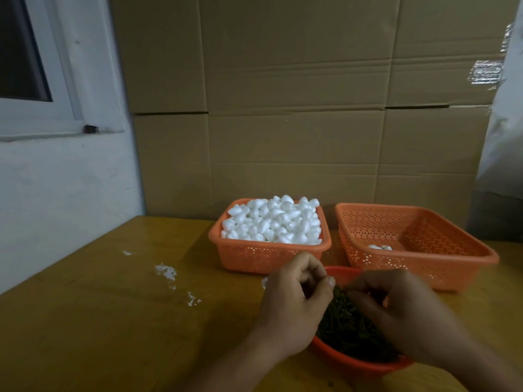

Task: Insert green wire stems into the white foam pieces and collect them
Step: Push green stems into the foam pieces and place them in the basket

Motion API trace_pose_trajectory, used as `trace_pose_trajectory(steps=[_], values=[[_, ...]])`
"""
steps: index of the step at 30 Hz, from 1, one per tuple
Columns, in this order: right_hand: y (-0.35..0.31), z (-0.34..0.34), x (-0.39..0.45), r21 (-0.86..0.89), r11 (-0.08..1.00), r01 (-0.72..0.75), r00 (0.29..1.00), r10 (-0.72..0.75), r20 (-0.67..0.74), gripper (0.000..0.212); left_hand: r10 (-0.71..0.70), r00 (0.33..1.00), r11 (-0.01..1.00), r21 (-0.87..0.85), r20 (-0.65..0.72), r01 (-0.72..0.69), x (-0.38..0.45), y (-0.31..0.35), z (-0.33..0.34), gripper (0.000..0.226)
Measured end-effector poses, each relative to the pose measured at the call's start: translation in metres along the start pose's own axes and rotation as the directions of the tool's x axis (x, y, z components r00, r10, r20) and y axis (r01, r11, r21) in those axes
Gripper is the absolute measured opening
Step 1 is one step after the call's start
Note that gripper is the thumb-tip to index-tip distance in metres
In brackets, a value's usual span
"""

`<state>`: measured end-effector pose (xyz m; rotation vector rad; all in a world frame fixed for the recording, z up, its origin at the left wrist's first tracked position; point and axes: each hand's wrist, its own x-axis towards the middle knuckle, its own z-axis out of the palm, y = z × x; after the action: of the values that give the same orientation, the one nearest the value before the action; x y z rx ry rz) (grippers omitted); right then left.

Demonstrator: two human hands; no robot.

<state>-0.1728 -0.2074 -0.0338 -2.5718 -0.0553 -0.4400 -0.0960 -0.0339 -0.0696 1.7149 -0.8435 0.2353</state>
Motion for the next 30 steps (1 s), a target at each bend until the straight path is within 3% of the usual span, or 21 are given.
trace_pose_trajectory(steps=[5, 8, 14, 20, 24, 30], values=[[0.004, 0.001, -0.002, -0.027, 0.998, 0.056, 0.998, -0.056, 0.007, 0.024, -0.054, 0.993, 0.99, 0.122, -0.105, 0.067, 0.032, -0.003, -0.023, 0.018], [0.004, 0.005, -0.002, -0.039, 0.994, 0.1, 0.995, -0.101, -0.011, 0.021, -0.069, 0.979, 0.948, 0.294, -0.194, 0.125, 0.066, -0.013, -0.044, 0.014], [0.006, 0.007, -0.002, -0.064, 0.99, 0.125, 0.992, -0.125, -0.003, 0.03, -0.145, 0.975, 0.712, 0.667, -0.169, 0.221, 0.129, -0.05, -0.081, 0.014], [0.014, 0.01, -0.002, -0.074, 0.993, 0.089, 0.995, -0.092, -0.03, 0.016, -0.304, 0.952, 0.64, 0.73, -0.046, 0.24, 0.154, -0.061, -0.083, 0.048], [0.017, 0.011, -0.002, -0.077, 0.994, 0.073, 0.996, -0.077, -0.046, 0.016, -0.403, 0.914, 0.563, 0.779, -0.032, 0.276, 0.159, -0.065, -0.081, 0.043], [0.02, 0.011, -0.001, -0.113, 0.991, 0.069, 0.997, -0.073, -0.03, 0.026, -0.388, 0.921, 0.559, 0.783, -0.044, 0.273, 0.158, -0.066, -0.082, 0.039]])
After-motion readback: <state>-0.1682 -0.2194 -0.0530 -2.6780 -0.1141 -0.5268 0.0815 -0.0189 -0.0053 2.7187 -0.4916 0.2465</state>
